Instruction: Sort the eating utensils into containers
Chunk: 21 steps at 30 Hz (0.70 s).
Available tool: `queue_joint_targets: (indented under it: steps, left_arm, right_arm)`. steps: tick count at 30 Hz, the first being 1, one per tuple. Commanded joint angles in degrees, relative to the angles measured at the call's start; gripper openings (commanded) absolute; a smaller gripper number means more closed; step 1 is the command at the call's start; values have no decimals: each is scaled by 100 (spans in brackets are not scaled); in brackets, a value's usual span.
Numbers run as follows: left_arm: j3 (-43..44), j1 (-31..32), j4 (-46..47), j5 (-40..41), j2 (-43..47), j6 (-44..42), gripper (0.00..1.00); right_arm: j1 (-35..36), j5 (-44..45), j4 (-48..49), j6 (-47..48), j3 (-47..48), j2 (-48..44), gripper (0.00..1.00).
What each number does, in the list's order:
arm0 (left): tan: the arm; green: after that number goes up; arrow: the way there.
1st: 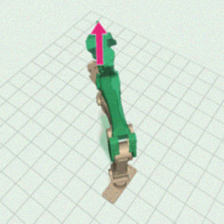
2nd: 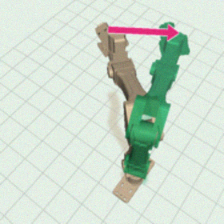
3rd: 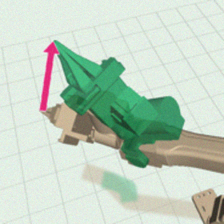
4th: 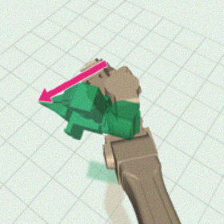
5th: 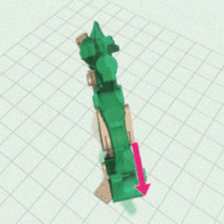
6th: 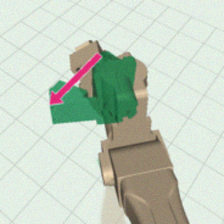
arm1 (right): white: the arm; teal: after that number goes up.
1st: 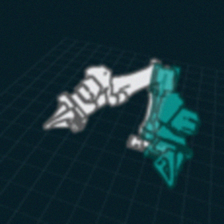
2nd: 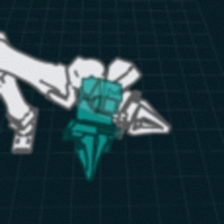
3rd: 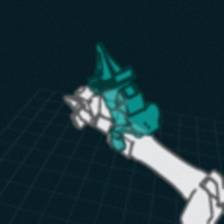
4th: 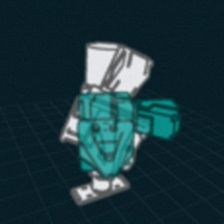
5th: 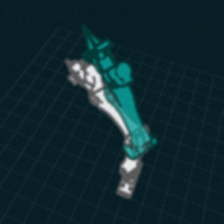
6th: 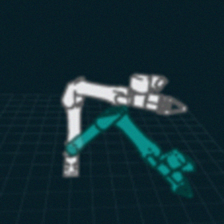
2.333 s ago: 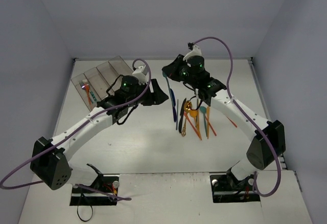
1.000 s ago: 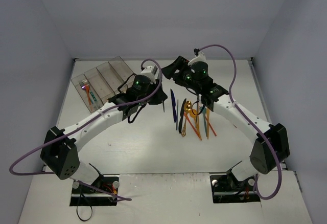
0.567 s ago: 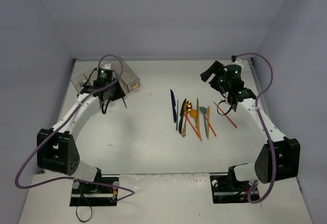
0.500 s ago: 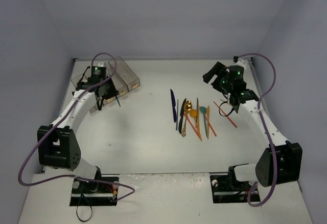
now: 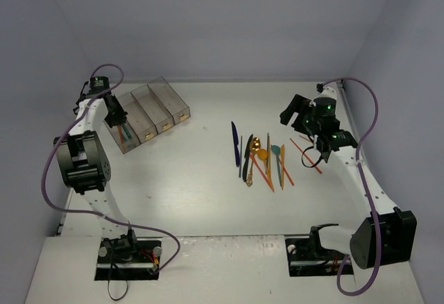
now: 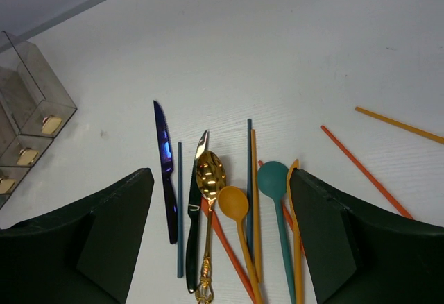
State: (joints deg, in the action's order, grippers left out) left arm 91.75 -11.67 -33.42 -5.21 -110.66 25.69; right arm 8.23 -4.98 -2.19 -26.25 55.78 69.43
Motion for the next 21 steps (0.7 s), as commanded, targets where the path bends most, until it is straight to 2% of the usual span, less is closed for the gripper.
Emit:
queue_joint_targets:
  steps: [1, 5, 6, 8, 13, 19, 21]
  left_arm:
    - [502, -136, -252, 220, -140, -341, 0]
    - [590, -168, -358, 287, -321, -308, 4]
    - [582, -176, -358, 299, -324, -302, 10]
    - [571, -169, -358, 309, -295, -266, 29]
    - [504, -138, -358, 345, 111, -307, 48]
    - [195, 149, -402, 440, 982, -354, 58]
    - [25, 515, -384, 461, 1320, -393, 58]
  right_arm:
    - [-63, 79, 47, 317, 16, -297, 77]
    - [-100, 94, 9, 356, -22, -299, 78]
    - [-109, 101, 8, 371, -23, -299, 78]
    - [-111, 157, -27, 385, -23, -298, 78]
    - [-115, 235, -81, 454, -27, -264, 78]
    - [-103, 262, -174, 531, -15, -212, 77]
    - [-90, 231, -223, 569, -15, -180, 77]
